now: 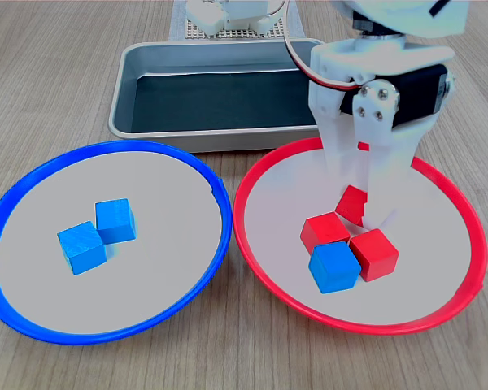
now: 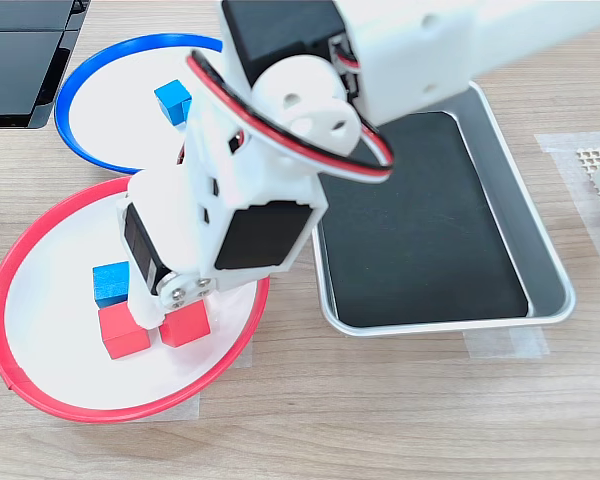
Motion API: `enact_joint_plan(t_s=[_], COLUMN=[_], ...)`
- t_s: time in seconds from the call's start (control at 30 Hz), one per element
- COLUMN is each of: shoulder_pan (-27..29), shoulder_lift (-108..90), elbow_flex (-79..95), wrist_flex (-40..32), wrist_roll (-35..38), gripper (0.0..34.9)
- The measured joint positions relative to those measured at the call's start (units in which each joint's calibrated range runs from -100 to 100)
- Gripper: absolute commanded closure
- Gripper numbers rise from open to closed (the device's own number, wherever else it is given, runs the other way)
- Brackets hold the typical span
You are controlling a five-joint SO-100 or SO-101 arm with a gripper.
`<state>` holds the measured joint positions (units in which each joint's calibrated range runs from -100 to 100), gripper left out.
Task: Relocate any misplaced blocks to their matching dishes.
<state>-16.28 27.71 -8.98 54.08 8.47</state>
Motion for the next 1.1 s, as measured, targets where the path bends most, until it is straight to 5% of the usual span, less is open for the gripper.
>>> enact_joint_plan(t_s=[0.2,0.33,0.87,1.1], shoulder_pan=[0.09,0.09,5.04,8.94], shoulder_lift=[0.0,0.09,-5.2,-5.12], elbow_flex=[-0.36,-0.54,-5.54,-5.72], wrist_flex=[1.14,3.67,6.93,2.69], wrist_roll=[0.0,0.0,1.66,2.93], gripper=[18.6,14.4,16.6,17.0])
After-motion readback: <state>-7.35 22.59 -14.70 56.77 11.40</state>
